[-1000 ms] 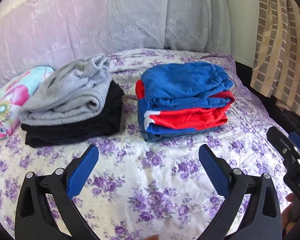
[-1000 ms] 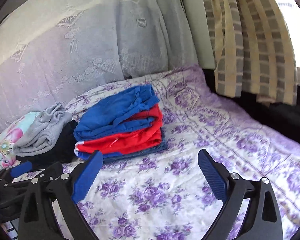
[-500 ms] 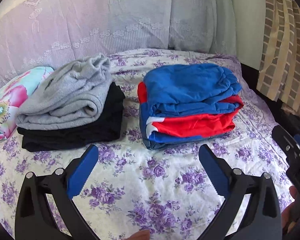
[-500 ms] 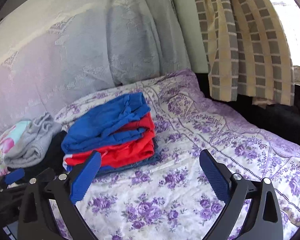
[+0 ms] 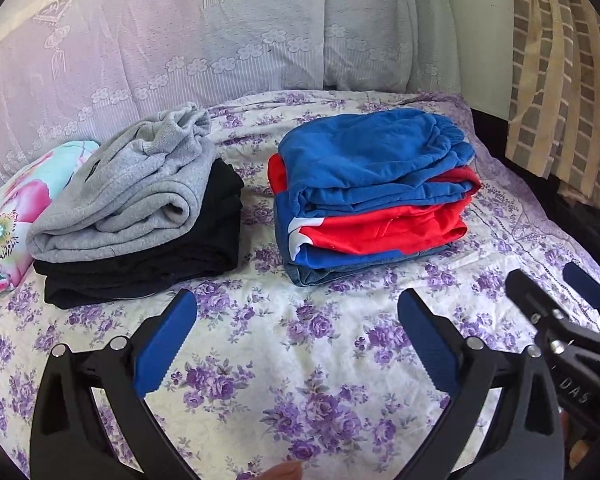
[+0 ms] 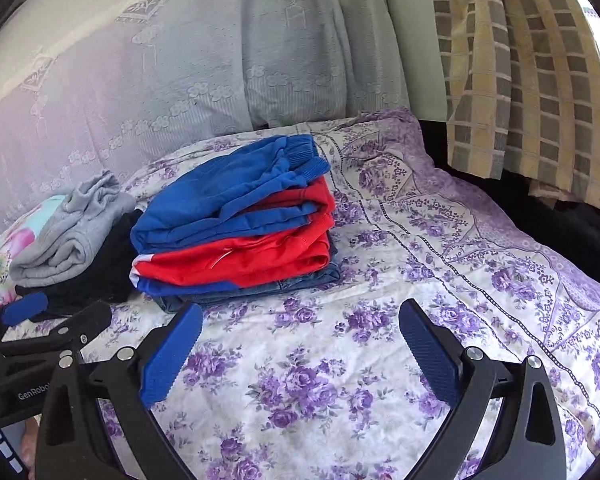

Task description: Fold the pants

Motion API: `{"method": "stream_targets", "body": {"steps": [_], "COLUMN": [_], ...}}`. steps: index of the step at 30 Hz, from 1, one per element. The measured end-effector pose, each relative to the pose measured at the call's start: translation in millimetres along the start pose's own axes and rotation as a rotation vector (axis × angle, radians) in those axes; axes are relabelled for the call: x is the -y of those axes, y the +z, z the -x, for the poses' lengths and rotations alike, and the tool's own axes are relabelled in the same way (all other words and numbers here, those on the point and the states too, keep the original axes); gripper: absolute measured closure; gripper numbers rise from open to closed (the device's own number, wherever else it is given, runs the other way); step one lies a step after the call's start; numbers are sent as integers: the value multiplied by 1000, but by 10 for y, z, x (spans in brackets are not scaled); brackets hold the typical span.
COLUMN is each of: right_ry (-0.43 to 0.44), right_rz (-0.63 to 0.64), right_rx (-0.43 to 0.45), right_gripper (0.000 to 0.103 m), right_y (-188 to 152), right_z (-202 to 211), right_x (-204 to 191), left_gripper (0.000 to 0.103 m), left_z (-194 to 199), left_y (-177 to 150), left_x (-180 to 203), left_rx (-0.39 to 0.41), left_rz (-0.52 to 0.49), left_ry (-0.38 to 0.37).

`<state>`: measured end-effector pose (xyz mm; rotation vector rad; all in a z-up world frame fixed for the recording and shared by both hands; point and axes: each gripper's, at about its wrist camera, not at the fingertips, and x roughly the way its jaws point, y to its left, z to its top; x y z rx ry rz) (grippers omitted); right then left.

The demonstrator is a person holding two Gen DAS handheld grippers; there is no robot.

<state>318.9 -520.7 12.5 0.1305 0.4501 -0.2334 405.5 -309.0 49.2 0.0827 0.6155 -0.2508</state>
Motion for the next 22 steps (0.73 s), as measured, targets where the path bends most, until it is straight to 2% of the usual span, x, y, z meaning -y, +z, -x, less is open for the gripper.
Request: {"method": "stream_targets", "body": {"steps": [3,9,22], "right_ry": [-1,4,1], "right_rz": [-2,-9,-12], "right_rx": [3,6,6], "right_gripper": [4,4,4], "right_y": [-7,-1,8], "right_z": [10,12,26], "right_x": [-1,4,19], "left_gripper": [5,5,5], "left_z": [44,152,107], "left_y": [4,9,26], "left_x": [-39,12,2], "left_rx": [29,76,25], "left_rz": [18,-1,-2], "left_ry": [-24,-4,-31]}}
